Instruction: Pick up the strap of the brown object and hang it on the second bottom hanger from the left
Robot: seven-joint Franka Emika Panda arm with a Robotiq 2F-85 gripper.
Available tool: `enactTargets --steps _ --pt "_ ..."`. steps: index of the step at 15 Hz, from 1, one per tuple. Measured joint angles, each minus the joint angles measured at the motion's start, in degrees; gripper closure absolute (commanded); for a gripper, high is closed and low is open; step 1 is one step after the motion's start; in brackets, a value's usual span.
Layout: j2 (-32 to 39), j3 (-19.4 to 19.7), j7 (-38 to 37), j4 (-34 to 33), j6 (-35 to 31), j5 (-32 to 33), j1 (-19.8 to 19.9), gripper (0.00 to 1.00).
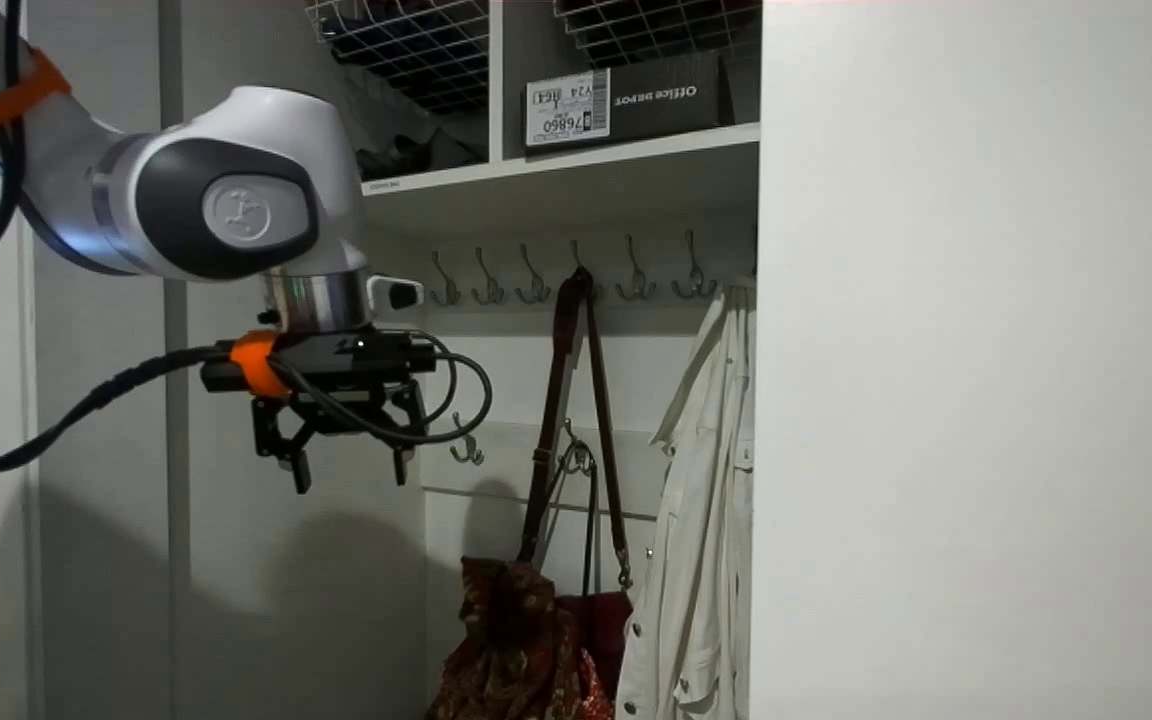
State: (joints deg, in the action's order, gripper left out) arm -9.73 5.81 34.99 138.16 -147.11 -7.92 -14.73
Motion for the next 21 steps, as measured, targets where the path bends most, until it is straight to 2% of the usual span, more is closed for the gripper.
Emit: enactTargets --steps 4,5,7,11,14,16,21 --pt "10.0 5.8 17.5 -6.0 0.0 -11.8 -8.4 0.00" --pt "13.0 4.3 21.7 -8.4 0.9 -14.5 -7.5 0.00" --pt "18.5 -0.9 29.3 -13.0 2.7 -16.9 -2.1 0.00" --pt "29.3 -7.6 42.9 -20.1 2.6 -16.9 10.0 0.00" --pt "35.7 -11.5 49.5 -24.7 1.3 -16.9 16.9 0.00" --pt "37.6 -12.5 50.5 -26.7 1.3 -16.9 18.1 0.00" --pt "37.9 -13.5 50.4 -27.4 1.3 -16.6 18.3 0.00"
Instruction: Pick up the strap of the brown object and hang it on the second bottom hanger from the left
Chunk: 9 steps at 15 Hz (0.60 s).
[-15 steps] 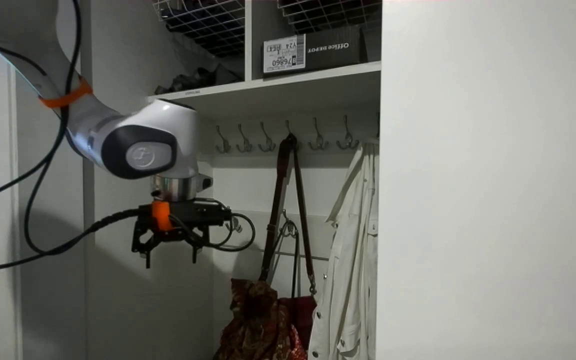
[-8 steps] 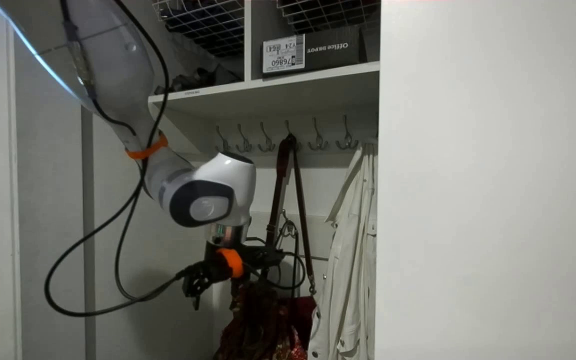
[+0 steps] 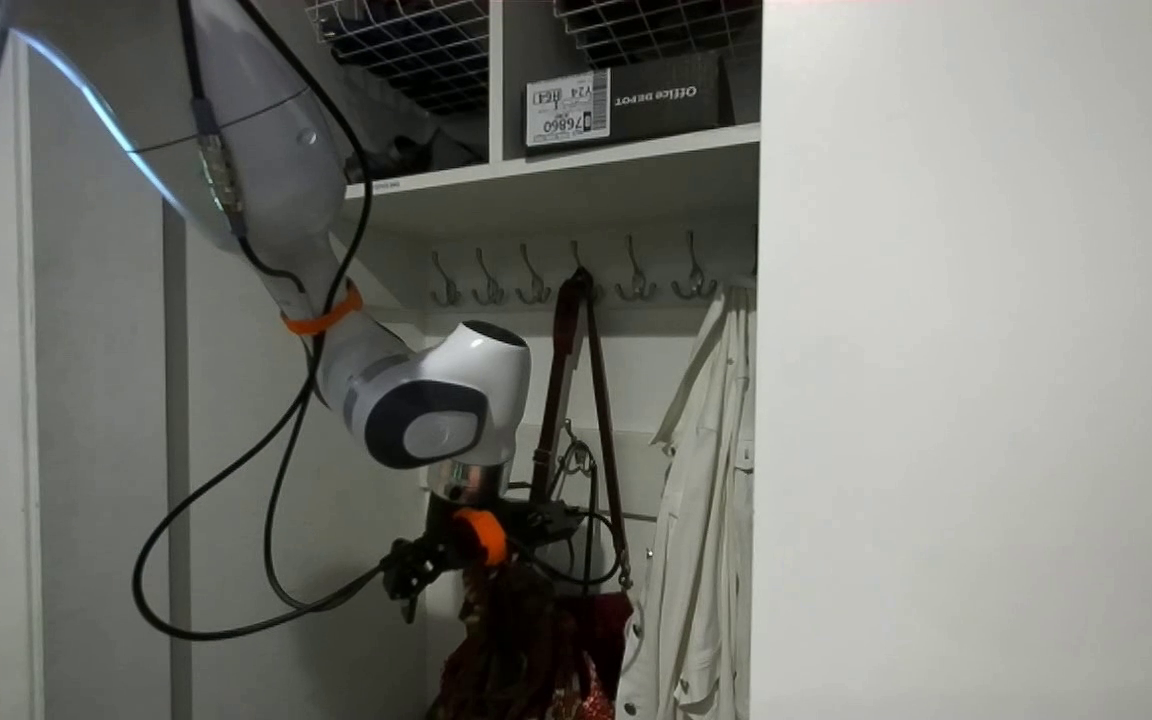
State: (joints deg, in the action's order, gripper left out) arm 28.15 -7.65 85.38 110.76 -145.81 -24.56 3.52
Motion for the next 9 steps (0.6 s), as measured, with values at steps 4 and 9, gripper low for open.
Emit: enactTargets --steps 4,9 --pt "1.7 -3.0 -2.9 -0.3 -2.0 -1.4 1.5 0.00" --pt "7.4 -6.7 -7.4 -2.5 -8.6 -3.2 3.0 0.00"
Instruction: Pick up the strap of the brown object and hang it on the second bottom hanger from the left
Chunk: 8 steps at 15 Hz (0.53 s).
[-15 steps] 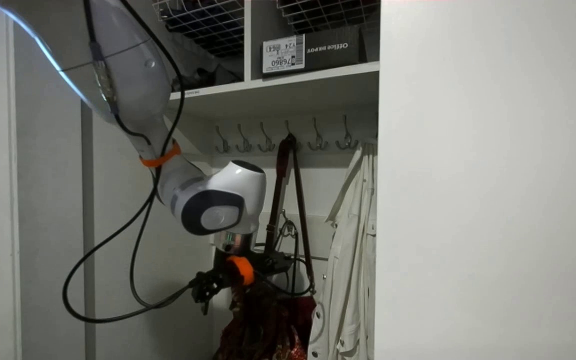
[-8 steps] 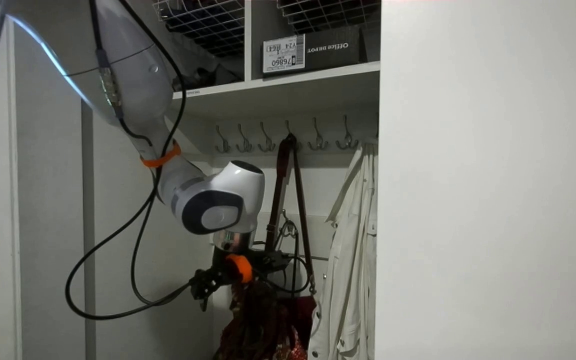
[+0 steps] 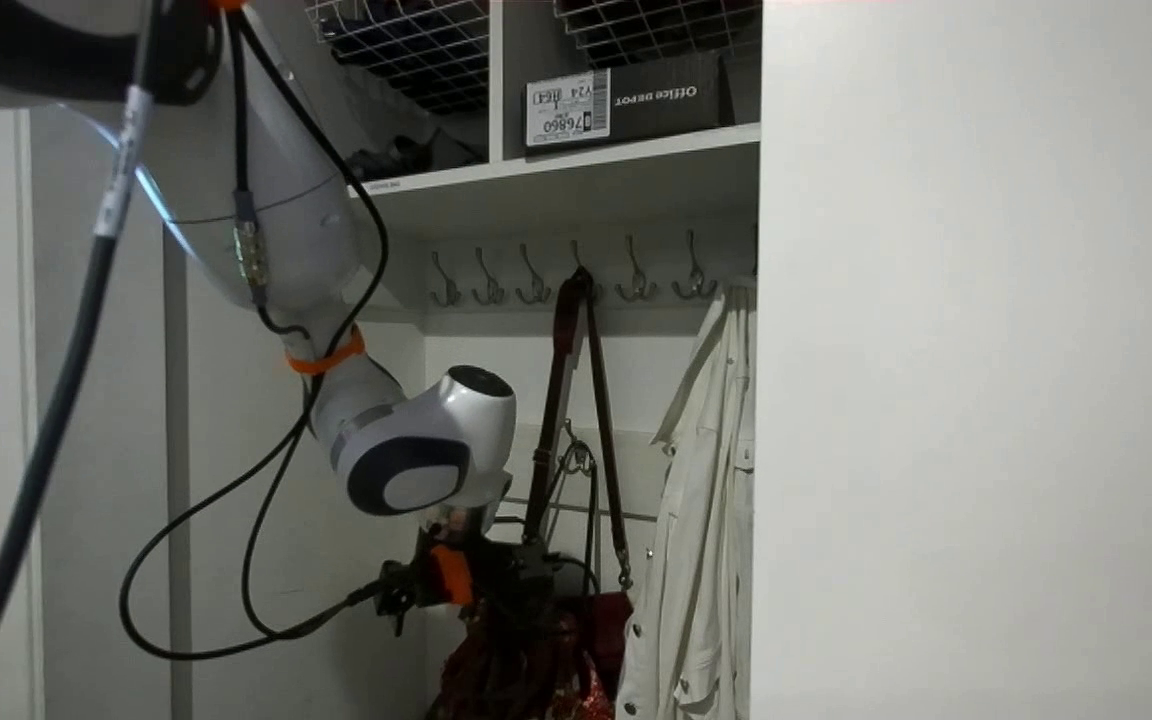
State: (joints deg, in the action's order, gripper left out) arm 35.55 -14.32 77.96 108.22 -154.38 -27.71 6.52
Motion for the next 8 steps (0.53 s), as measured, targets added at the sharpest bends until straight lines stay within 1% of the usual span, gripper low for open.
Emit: enactTargets --steps 4,8 --pt "6.4 -2.5 -0.1 -3.9 -5.5 1.1 1.3 0.00" --pt "12.9 -3.4 -0.5 -9.2 -6.9 5.2 1.6 0.00"
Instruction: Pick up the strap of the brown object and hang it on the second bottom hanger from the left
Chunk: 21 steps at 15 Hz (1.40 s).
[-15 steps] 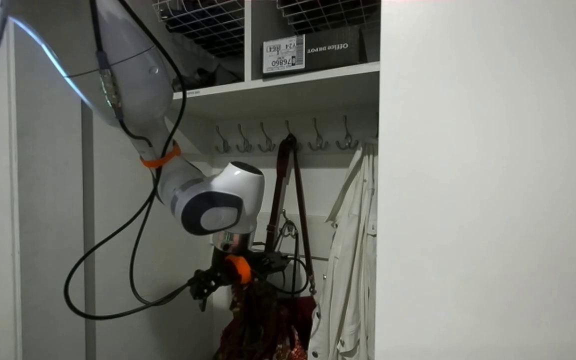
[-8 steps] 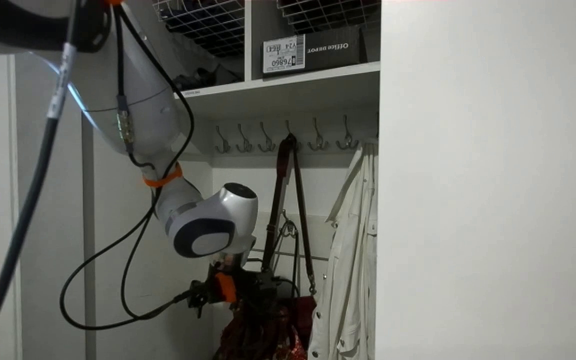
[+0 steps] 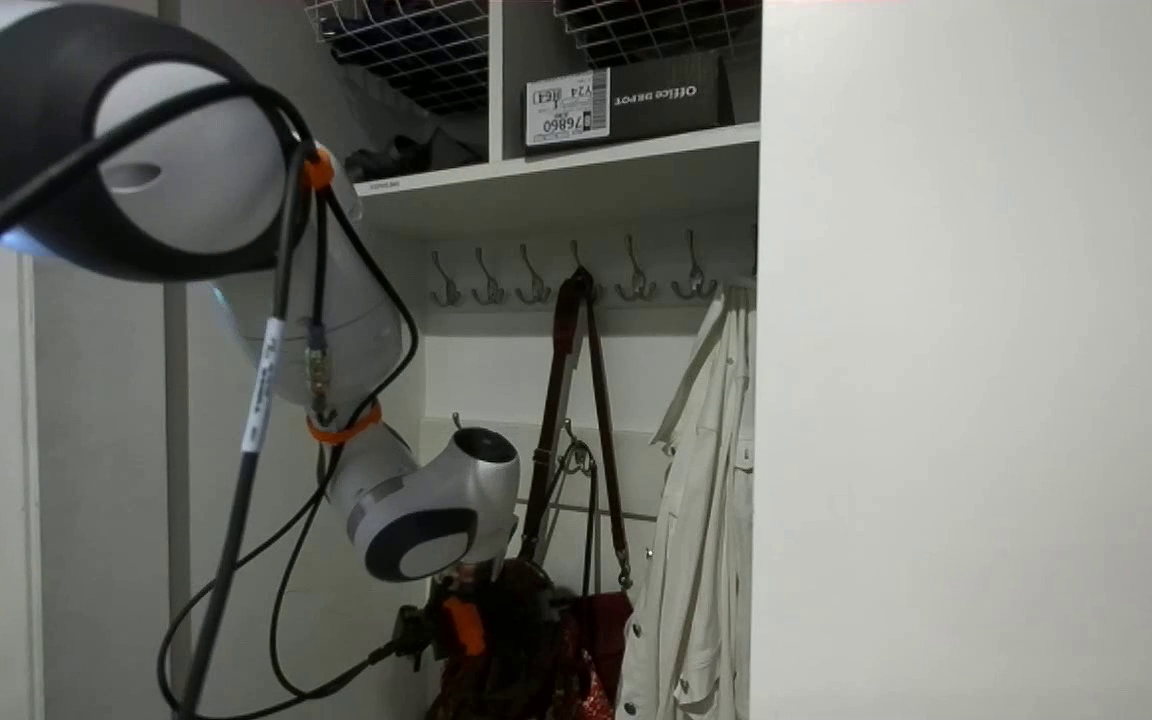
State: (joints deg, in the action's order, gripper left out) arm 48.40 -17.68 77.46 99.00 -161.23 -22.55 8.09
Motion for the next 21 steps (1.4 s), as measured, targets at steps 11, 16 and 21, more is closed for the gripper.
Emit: enactTargets --steps 11,16,21 --pt "8.0 -1.3 -1.1 -7.8 0.2 7.5 0.0 0.00" --pt "9.4 -1.6 -0.8 -7.9 -3.0 10.6 0.5 0.00" --pt "12.4 -2.9 -0.5 -9.1 -7.1 15.2 2.0 0.26"
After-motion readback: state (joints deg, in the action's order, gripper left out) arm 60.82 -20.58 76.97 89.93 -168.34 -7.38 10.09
